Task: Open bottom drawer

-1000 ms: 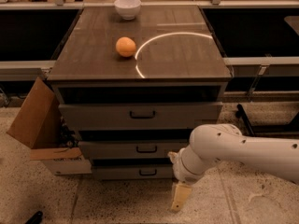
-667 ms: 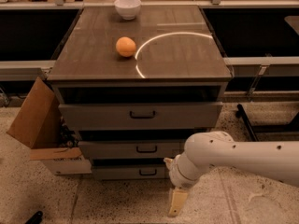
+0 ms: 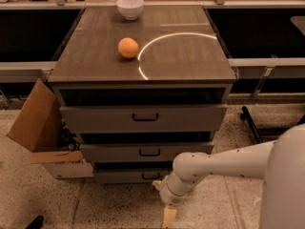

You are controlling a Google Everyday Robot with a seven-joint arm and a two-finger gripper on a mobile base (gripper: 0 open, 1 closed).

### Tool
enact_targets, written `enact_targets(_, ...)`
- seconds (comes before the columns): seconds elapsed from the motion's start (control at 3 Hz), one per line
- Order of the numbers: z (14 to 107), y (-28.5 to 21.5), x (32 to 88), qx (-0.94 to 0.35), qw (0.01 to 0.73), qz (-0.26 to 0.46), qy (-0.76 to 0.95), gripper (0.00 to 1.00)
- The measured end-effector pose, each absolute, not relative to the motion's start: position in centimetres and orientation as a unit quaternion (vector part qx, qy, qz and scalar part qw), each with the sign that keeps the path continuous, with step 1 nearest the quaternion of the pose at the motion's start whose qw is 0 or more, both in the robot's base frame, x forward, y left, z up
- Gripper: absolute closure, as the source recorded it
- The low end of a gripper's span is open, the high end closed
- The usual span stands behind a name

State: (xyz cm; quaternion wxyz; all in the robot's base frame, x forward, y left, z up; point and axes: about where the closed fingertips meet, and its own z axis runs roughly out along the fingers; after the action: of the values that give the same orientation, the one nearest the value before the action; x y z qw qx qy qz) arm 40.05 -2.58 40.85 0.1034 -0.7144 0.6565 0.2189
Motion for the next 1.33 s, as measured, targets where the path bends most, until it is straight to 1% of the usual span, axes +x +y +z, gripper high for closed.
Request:
enact_targets(0.33, 37.7, -2.0, 38.8, -0.709, 0.091, 0.243, 0.656, 0.0)
enact_targets(0.67, 36.4, -2.9, 40.4, -0.71, 0.09, 0.223, 0.661, 0.0)
enact_targets(1.33, 31.0, -6.9, 44.8, -0.712, 0.141, 0.165, 0.668, 0.0)
